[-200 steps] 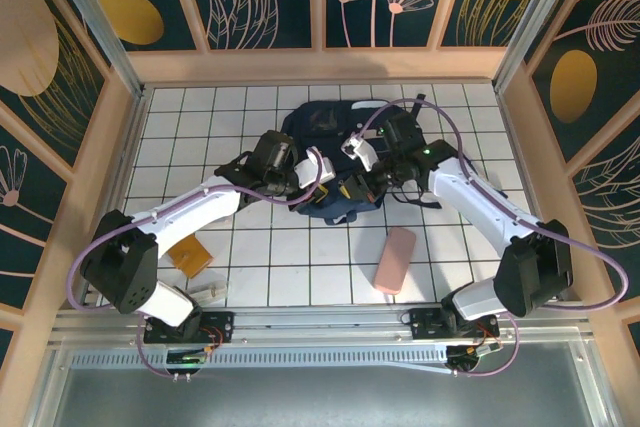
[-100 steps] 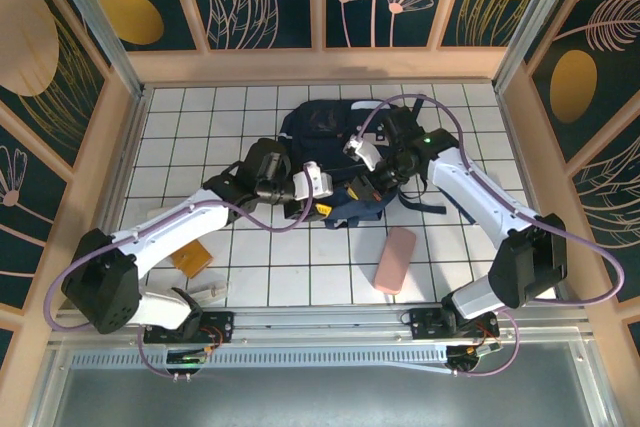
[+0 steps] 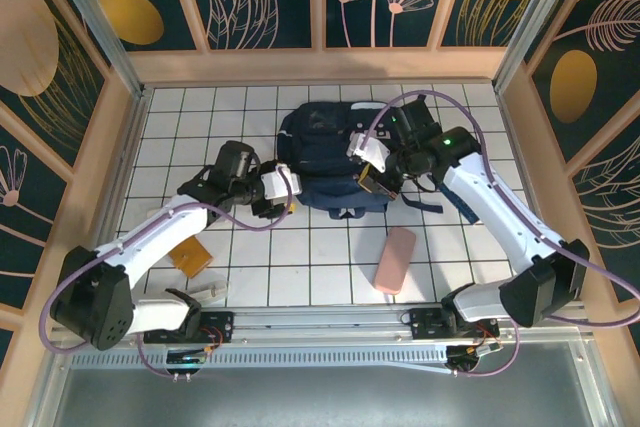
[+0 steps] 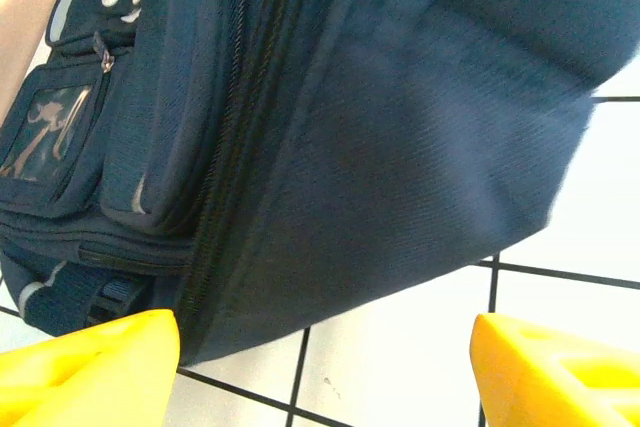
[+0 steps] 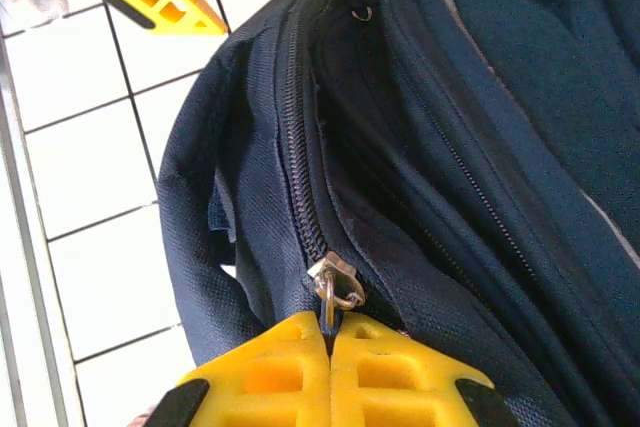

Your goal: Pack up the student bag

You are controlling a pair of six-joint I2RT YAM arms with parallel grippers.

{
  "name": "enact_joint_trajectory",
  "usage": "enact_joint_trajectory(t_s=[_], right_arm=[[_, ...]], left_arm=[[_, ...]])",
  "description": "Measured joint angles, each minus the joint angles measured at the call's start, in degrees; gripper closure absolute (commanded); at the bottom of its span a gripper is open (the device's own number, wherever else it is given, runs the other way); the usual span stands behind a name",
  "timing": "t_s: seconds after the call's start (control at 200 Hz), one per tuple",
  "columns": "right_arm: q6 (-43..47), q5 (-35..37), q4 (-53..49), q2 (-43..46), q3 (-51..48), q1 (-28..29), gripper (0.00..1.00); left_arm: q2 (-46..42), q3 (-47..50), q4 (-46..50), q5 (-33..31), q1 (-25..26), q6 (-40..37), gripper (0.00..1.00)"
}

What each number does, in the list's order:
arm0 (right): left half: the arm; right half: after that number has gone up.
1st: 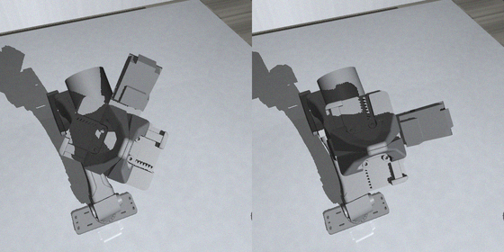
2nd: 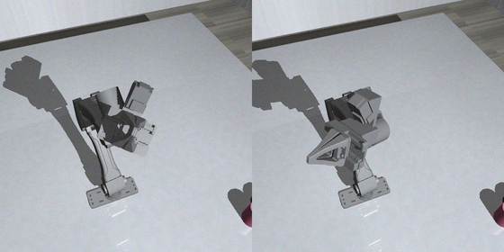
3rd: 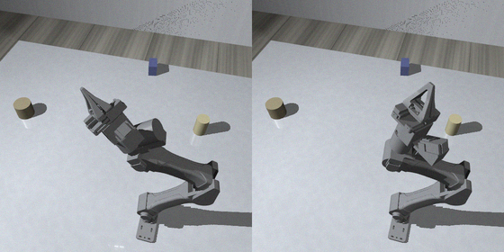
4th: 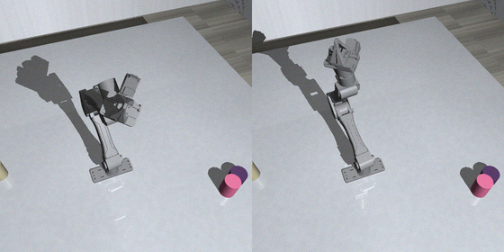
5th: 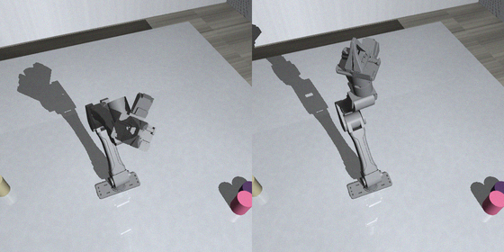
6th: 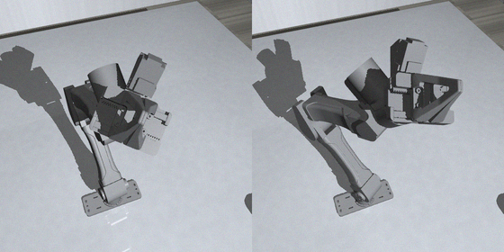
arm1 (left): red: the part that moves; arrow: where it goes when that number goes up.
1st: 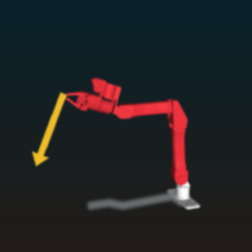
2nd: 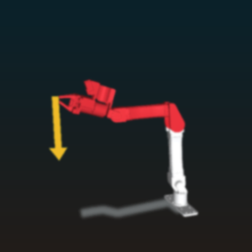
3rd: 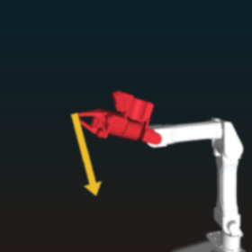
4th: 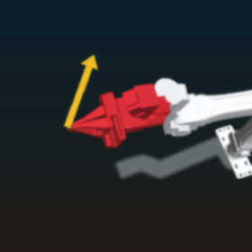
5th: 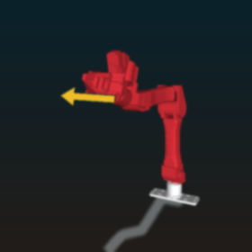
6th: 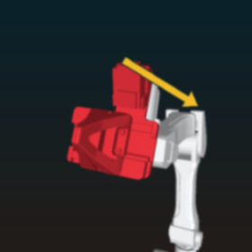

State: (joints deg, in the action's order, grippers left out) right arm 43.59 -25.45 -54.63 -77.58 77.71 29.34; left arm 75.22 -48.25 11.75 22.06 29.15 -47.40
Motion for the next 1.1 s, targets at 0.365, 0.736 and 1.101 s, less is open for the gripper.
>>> enact_joint_trajectory(t_s=[0.365,0.736,1.101], right_arm=[[0.8,1.1,-0.9,3.1,-3.8,-1.3,1.0],[-26.1,1.0,0.7,1.6,-2.4,-1.3,1.0],[-42.1,-6.9,-15.6,-3.2,7.2,0.4,1.0]], left_arm=[[10.1,-0.7,-9.4,0.8,0.0,-2.6,0.83],[9.0,-6.5,-3.6,0.7,1.3,-3.1,1.0],[4.1,-5.8,-0.9,-15.0,9.3,-2.0,1.0]])
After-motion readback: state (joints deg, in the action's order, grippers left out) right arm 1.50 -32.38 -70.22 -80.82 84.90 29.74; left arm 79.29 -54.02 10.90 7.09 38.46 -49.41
